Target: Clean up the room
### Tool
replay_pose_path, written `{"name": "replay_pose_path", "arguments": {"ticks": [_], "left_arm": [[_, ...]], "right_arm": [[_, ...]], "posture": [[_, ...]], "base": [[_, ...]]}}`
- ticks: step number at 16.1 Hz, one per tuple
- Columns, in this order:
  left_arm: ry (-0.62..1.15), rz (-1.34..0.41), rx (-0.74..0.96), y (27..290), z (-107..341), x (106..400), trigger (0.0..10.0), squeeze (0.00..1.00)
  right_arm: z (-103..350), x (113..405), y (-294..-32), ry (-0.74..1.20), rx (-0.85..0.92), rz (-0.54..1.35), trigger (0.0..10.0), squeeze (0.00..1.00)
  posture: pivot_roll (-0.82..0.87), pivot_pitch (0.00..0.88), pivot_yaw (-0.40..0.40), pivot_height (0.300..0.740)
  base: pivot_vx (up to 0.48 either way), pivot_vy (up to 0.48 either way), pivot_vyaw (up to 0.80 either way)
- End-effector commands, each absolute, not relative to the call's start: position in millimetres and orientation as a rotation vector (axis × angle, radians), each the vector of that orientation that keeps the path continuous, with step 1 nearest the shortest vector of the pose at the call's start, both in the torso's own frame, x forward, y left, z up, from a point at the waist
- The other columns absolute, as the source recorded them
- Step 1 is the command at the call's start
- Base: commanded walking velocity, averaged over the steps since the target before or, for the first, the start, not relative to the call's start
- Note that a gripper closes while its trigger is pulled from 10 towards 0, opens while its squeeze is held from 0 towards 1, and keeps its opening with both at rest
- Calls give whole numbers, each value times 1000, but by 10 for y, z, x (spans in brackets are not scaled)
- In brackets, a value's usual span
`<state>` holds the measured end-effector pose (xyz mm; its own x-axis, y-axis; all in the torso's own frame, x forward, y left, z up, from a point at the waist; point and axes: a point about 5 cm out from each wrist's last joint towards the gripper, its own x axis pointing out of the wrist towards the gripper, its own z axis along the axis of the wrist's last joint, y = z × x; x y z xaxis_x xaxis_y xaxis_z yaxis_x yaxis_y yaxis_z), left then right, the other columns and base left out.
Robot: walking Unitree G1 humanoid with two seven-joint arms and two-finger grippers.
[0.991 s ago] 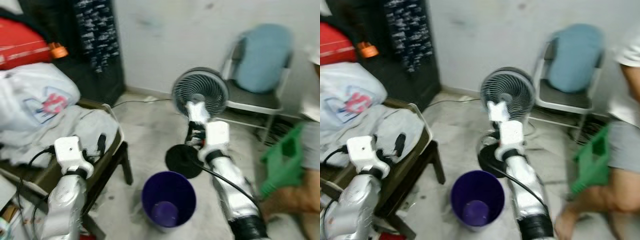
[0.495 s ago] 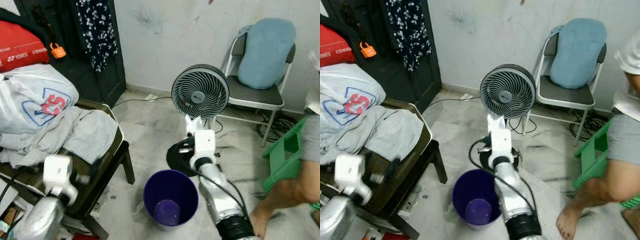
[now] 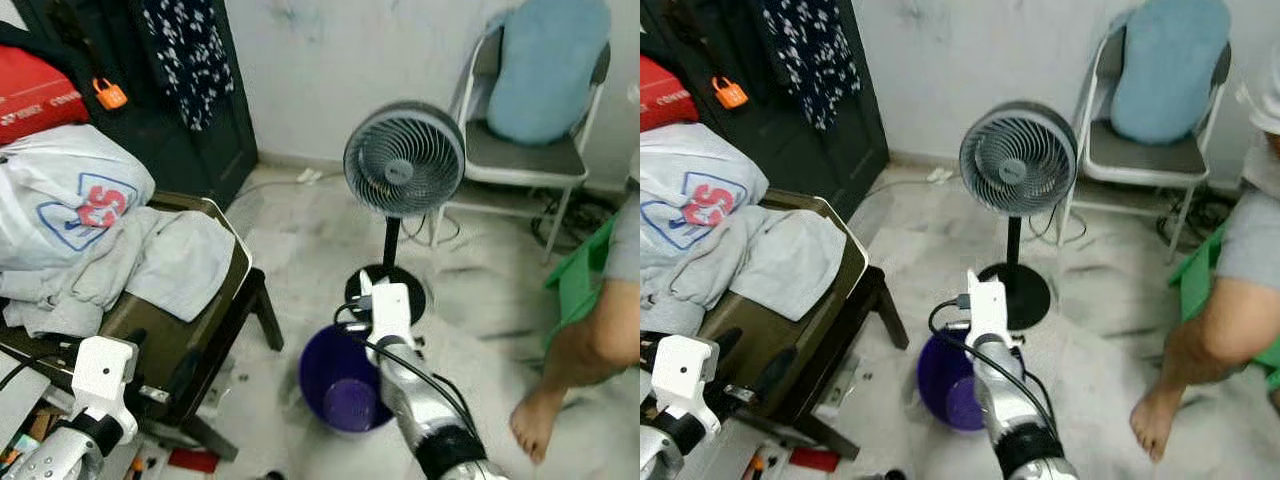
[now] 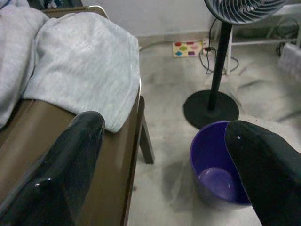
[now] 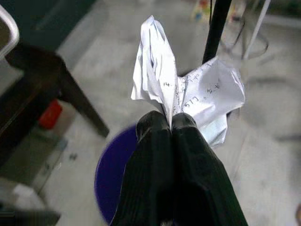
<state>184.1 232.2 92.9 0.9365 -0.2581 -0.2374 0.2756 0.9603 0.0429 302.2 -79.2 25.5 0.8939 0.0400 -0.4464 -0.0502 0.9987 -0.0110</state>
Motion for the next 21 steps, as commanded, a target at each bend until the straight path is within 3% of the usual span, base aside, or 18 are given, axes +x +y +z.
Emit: {"name": "replay_pose_path", "arguments": {"ticks": [1, 5, 11, 21], "left_arm": [[228, -271, 90, 2372, 1002, 1829, 10000, 0], [253, -253, 100, 2432, 1071, 1737, 10000, 0], [268, -250, 100, 2408, 1083, 1746, 10000, 0], [282, -240, 108, 2427, 1092, 1746, 10000, 0]], "right_arm": [[229, 3025, -777, 498, 5, 18, 10000, 0], [168, 3015, -856, 518, 1, -29, 10000, 0], [551, 3304, -1062, 288, -48, -115, 10000, 0], [258, 3184, -1059, 470, 66, -130, 10000, 0]], "posture": [[44, 166, 116, 740], [72, 206, 147, 740], [71, 211, 153, 740], [76, 205, 164, 740]], "base": [[0, 0, 0], [0, 0, 0], [0, 0, 0], [0, 0, 0]]}}
